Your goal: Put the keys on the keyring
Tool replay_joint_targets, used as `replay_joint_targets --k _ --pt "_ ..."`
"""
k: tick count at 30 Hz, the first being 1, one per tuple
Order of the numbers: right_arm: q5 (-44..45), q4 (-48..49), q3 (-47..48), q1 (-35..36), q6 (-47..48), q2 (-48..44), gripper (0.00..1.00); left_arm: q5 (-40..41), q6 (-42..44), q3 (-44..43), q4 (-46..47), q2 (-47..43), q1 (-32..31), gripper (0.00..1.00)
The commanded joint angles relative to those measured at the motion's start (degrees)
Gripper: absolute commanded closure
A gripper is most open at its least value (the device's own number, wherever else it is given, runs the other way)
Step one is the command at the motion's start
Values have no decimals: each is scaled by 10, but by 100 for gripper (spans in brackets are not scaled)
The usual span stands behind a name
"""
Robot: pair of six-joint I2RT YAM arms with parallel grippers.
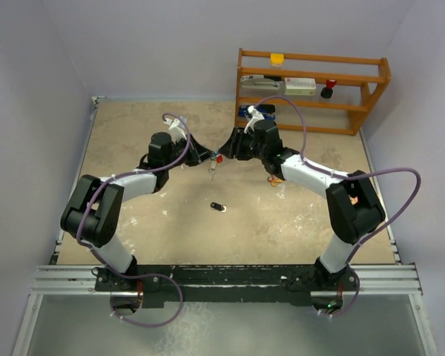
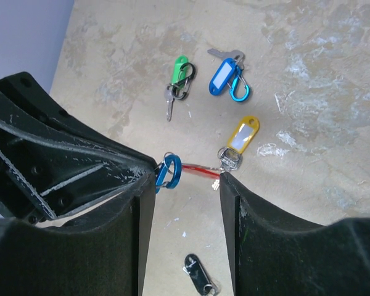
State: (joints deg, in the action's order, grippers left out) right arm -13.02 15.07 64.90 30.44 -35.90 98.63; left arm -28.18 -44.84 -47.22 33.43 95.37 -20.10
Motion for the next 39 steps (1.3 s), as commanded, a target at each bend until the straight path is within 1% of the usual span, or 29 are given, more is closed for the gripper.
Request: replay_joint_targets --k 1,6,9,15,19,24,27,29,30,31,32,36,39 --pt "-9 34 4 -4 -13 1 52 -17 16 0 40 -24 -8 100" --pt "-14 36 4 -4 -15 4 54 -19 19 0 41 -26 -10 100" --pt "-18 37 4 -4 -17 6 59 -19 19 -1 42 -28 -11 100" --pt "-24 42 -2 -4 -21 6 66 -18 20 0 44 -27 -11 100" --pt "-27 45 -4 -4 -22 5 76 -20 21 1 45 -29 -12 100" --pt "-34 47 -3 -5 -25 6 78 -21 24 3 47 -33 -12 100" --pt "-38 48 -4 -5 -26 7 81 -23 23 3 50 -35 -12 100" --pt "-39 50 -5 -5 -26 8 85 -23 22 4 52 -34 -12 100" --pt "-38 51 -6 -5 -26 7 89 -23 23 4 52 -34 -12 100" --pt "-34 53 -7 -5 -27 6 95 -23 22 4 52 -34 -12 98" --pt "-28 54 -11 -5 -28 4 100 -22 21 5 52 -35 -12 93" --pt "-7 50 -19 -10 -28 -3 100 -14 23 5 46 -42 -12 72" --pt "5 48 -25 -16 -25 -9 100 -6 24 7 41 -52 -12 65"
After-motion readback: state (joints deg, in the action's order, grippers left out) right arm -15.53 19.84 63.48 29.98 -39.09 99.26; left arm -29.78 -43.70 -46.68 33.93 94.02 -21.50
